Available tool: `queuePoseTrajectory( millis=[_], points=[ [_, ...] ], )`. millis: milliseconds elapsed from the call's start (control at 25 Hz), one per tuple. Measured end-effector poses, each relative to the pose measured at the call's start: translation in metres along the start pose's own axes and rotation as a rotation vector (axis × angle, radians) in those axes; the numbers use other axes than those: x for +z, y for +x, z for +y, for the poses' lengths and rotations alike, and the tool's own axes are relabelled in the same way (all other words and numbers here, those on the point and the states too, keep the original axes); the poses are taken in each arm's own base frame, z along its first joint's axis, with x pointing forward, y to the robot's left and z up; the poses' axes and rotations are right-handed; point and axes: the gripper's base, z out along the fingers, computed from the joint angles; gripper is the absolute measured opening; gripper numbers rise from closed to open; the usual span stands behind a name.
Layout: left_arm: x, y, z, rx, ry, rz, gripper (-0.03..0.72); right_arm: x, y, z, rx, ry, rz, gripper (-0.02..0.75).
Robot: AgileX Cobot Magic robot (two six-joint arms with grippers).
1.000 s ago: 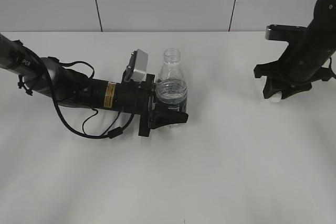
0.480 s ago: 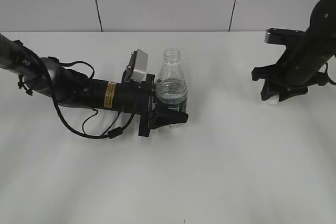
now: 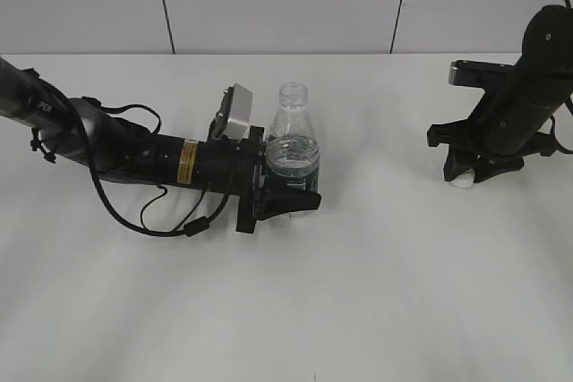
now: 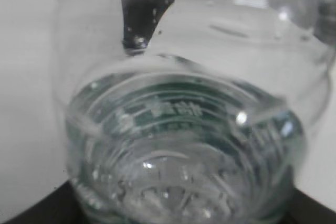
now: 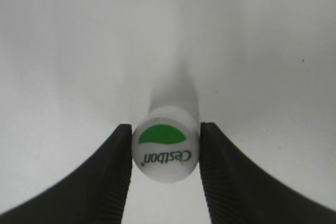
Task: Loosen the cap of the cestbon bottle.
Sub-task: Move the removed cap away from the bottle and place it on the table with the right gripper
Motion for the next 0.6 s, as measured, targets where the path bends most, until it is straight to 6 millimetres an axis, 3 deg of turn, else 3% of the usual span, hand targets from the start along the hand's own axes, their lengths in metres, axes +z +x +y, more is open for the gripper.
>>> queuePoseTrajectory(
  millis=[240, 440, 600],
  points=[
    [0.000, 0.000, 0.000, 0.000, 0.001, 0.000, 0.410, 0.000, 0.000, 0.000, 0.000, 0.000, 0.003, 0.454],
    [0.000, 0.000, -0.001, 0.002, 0.006, 0.004, 0.410, -0.004, -0.002, 0.001, -0.001, -0.004, 0.020, 0.473],
    [0.000, -0.001, 0.001, -0.003, -0.006, -0.006, 0.410, -0.029, -0.017, 0.003, -0.033, 0.005, -0.022, 0.473]
  ],
)
